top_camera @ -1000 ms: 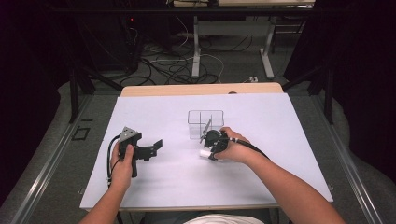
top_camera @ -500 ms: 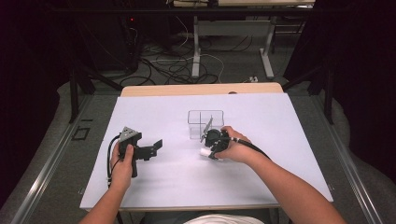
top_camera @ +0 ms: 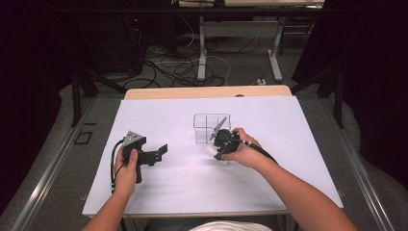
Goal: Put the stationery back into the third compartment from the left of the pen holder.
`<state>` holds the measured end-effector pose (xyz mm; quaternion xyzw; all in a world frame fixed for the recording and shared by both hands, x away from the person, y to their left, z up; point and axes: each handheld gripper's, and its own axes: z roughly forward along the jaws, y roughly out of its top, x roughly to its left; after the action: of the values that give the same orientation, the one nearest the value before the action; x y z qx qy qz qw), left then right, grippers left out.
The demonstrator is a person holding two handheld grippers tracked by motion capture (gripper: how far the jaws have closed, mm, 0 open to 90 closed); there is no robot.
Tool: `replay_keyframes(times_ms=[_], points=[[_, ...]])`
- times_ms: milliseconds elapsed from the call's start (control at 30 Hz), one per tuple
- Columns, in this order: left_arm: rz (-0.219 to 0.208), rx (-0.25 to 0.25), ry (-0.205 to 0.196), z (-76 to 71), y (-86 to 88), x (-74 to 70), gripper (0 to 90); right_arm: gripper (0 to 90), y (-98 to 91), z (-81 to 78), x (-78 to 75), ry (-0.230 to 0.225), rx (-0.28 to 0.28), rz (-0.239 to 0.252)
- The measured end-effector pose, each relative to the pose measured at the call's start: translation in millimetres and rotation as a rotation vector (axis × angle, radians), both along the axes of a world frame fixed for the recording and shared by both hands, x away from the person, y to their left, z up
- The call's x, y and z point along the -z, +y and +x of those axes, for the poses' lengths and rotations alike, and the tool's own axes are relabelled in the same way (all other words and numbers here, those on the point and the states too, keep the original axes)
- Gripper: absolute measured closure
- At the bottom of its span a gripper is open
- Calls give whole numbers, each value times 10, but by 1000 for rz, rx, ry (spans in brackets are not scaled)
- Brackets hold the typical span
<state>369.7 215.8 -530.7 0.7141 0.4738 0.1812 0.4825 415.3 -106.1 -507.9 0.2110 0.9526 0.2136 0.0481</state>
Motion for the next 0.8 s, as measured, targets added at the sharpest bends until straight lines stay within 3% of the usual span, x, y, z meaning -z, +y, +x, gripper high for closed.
replay_keyframes(times_ms=[133,267,300,467,567,800], points=[[1,-1,2,-1,-3,2,5,696,-28,11,-28,-20,27,18],[-1,0,4,-1,-7,6,5,696,-75,25,-25,3,81,90],[-1,-1,5,-1,-7,7,5,696,-89,34,-24,-14,79,91],[0,0,8,1,-5,10,6,696,-142,24,-22,5,137,178],[1,0,9,2,-6,11,6,696,-171,29,-42,-6,164,233],[3,5,17,3,-2,12,5,696,-192,-29,-55,-105,234,337]])
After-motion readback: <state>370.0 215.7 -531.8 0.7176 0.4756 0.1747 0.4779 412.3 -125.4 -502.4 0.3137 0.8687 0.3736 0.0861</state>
